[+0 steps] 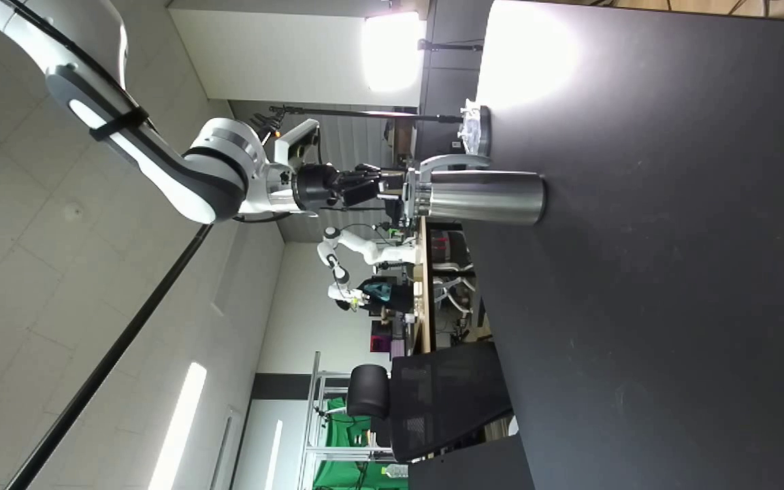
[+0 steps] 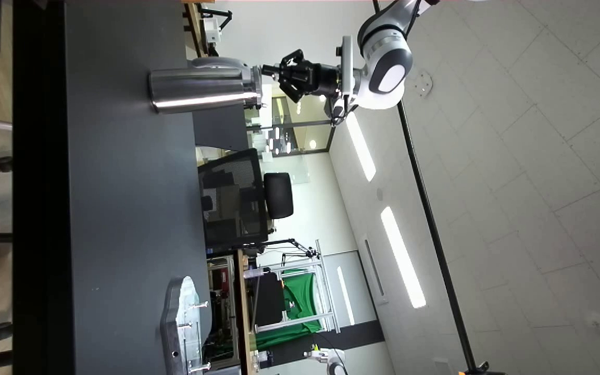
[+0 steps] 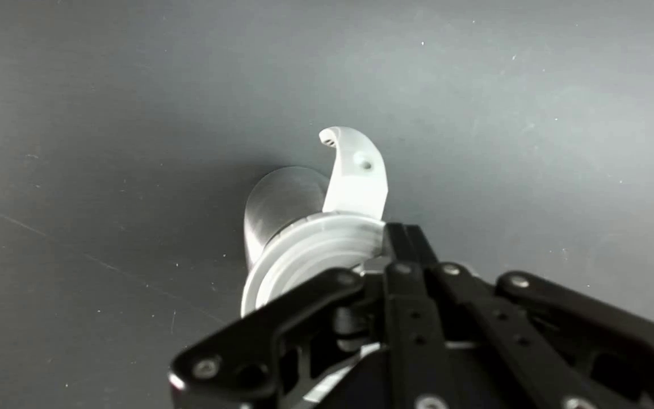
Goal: Close the lid on the flask
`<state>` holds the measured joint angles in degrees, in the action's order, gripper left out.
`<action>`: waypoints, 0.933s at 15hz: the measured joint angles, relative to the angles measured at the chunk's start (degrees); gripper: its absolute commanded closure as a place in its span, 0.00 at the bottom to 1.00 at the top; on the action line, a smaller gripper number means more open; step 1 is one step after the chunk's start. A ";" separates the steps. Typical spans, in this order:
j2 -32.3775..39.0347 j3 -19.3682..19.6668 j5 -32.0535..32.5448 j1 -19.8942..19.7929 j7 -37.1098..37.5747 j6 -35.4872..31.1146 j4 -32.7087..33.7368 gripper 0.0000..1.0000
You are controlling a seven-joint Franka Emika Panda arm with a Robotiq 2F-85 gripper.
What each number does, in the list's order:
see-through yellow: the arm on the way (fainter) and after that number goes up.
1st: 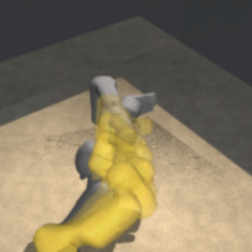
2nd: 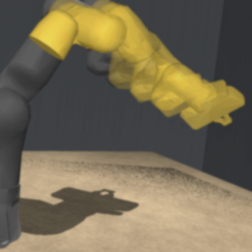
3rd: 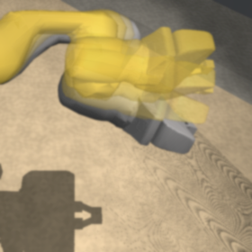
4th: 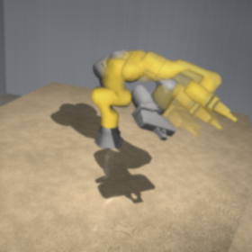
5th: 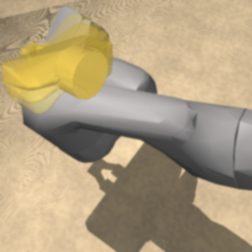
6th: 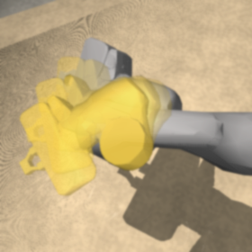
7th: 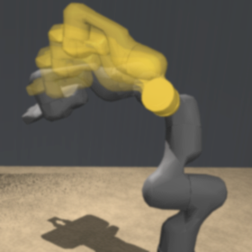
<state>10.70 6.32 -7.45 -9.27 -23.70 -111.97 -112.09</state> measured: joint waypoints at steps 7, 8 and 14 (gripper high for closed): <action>-1.12 -0.52 3.23 0.84 1.22 0.04 -1.49 1.00; -1.25 -0.59 3.65 0.99 1.47 0.09 -1.99 1.00; -2.28 -0.71 5.26 1.65 2.95 0.19 -3.48 1.00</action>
<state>8.42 5.61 -2.19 -7.62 -20.75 -111.78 -115.57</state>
